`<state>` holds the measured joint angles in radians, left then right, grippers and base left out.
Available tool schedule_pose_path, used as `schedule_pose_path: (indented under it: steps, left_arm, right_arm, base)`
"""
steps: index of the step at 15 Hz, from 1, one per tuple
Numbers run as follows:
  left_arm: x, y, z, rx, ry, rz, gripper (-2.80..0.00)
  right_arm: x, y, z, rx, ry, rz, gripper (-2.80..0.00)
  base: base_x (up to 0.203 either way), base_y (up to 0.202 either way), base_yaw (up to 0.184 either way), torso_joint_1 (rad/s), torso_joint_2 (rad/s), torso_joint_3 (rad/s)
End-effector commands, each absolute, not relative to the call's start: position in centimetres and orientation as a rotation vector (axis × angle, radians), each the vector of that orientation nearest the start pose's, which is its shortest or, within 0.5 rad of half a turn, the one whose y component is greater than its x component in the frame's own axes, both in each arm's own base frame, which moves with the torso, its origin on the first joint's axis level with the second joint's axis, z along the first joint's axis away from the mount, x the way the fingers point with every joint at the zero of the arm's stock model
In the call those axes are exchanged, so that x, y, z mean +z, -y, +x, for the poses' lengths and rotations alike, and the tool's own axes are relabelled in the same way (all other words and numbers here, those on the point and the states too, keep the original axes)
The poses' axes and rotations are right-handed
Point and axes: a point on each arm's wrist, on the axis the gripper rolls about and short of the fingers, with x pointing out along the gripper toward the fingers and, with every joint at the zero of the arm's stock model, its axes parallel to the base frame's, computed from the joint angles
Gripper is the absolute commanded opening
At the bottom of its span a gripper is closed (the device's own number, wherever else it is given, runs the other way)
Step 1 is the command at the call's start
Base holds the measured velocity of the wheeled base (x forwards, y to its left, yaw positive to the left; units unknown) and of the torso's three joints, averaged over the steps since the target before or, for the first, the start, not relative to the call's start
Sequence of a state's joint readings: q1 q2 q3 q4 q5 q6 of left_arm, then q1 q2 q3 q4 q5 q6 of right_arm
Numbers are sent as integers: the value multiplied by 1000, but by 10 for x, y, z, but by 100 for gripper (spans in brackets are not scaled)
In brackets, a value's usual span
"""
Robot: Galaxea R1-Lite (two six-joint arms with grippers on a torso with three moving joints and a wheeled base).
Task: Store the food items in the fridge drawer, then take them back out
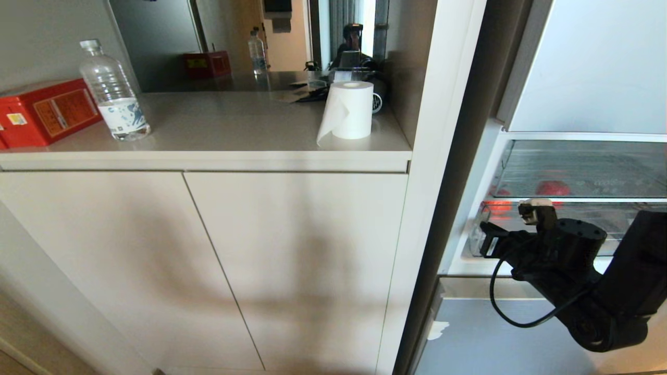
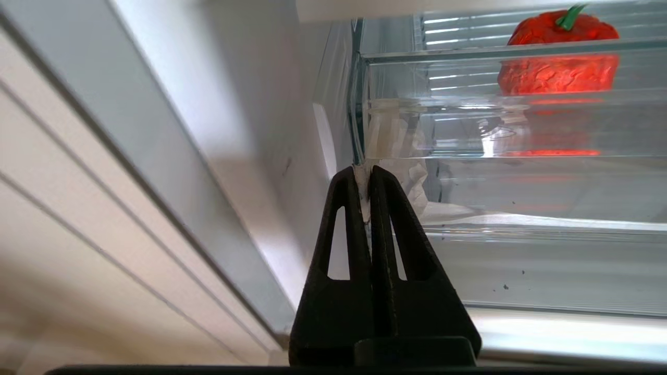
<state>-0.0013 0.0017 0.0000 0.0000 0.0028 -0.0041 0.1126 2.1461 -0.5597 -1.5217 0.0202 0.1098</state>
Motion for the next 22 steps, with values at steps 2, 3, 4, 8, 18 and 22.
schedule_pose_path:
  steps: [2,3,4,8,18,22]
  left_arm:
    - [76,0,-23,2,-3,-5,-280]
    - [76,0,-23,2,-3,-5,-280]
    - [76,0,-23,2,-3,-5,-280]
    - [76,0,-23,2,-3,-5,-280]
    - [76,0,-23,2,-3,-5,-280]
    - [76,0,-23,2,-3,-5,-280]
  right_arm:
    - [78,-37,320,131,-72,109,-280]
    - [81,-36,311,131,-77,109,-280]
    - [83,-35,303,131,-87,110,-280]
    - [90,-31,265,125,-125,129,-280]
    - [123,-16,174,71,-59,159,0]
    - [148,0,178,-59,-63,149,0]
  base:
    - [0,0,0,0,0,0]
    - [0,0,0,0,0,0]
    - [0,0,0,0,0,0]
    - [0,0,0,0,0,0]
    - [0,0,0,0,0,0]
    - [0,0,0,0,0,0]
